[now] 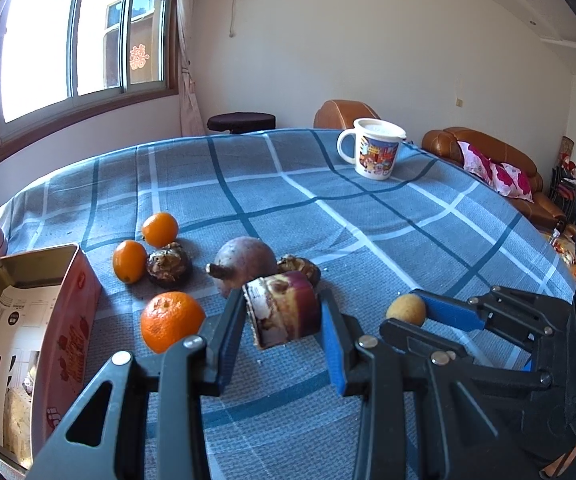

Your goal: Organize fruits

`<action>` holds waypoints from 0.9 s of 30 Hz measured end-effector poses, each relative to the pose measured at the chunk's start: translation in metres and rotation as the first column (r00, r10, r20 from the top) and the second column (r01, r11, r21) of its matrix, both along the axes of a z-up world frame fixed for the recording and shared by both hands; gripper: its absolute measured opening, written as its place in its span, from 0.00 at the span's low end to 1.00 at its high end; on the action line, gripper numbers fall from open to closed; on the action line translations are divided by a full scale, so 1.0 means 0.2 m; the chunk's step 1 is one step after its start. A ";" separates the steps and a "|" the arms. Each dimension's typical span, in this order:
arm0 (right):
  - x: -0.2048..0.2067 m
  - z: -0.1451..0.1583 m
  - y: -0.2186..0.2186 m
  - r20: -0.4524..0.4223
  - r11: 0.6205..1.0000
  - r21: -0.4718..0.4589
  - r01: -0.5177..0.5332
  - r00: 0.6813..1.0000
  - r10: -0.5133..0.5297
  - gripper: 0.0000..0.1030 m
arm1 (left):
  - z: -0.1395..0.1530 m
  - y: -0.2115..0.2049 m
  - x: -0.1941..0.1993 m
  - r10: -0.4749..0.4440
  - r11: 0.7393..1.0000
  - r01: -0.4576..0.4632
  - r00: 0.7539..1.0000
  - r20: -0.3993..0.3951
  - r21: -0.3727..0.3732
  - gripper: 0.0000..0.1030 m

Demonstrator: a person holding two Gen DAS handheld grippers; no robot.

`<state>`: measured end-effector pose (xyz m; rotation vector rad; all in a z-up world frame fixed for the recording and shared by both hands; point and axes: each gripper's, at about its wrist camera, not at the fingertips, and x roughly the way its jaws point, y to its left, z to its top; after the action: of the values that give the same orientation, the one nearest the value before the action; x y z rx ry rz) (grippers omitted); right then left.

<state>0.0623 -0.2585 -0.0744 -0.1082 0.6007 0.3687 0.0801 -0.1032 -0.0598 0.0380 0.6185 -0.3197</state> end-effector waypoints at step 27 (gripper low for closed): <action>-0.08 0.03 -0.02 0.122 1.000 0.024 -0.015 0.992 0.012 0.29 | 0.05 0.04 -0.08 0.028 0.999 -0.026 0.995 0.093 -0.026 0.37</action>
<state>0.0457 -0.2620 -0.0675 -0.1101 0.4745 0.3796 0.0642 -0.0943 -0.0500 0.0206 0.5217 -0.2978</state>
